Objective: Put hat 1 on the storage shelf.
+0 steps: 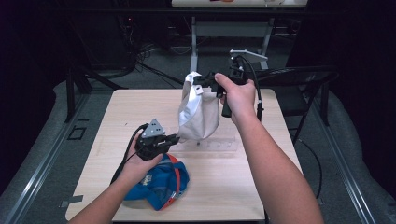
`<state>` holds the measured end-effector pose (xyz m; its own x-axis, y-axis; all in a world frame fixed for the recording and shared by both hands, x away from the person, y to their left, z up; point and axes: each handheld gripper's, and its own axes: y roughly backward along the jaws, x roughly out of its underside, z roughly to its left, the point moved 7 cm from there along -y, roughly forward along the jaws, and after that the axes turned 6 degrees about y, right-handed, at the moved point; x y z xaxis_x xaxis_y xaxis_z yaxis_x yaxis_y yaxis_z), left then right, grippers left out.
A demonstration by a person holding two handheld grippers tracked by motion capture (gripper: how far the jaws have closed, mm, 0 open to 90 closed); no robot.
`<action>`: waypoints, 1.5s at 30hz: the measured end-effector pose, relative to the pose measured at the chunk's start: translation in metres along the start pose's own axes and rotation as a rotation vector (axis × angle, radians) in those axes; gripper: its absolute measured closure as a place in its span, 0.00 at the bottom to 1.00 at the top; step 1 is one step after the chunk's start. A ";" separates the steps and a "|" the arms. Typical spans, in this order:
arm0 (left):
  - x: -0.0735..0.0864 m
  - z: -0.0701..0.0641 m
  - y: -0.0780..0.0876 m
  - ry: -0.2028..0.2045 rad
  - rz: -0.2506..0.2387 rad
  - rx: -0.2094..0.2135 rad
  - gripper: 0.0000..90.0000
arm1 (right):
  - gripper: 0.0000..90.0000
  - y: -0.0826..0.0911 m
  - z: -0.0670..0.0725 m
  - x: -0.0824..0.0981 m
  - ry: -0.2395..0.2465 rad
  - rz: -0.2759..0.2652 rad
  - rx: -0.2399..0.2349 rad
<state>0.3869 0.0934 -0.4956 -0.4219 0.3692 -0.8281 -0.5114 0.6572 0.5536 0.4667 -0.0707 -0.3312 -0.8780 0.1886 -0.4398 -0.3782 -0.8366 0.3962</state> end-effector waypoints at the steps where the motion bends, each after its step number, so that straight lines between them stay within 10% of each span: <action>1: 0.001 0.001 -0.001 0.009 0.001 0.010 0.93 | 0.91 -0.002 0.000 0.000 -0.004 -0.005 0.000; 45: 0.019 0.020 -0.006 0.098 0.007 0.062 0.93 | 0.91 -0.035 0.000 0.010 0.015 0.061 0.016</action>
<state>0.3968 0.1095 -0.5167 -0.4981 0.3102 -0.8097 -0.4620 0.6953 0.5505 0.4712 -0.0401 -0.3495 -0.8952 0.1294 -0.4264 -0.3285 -0.8382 0.4353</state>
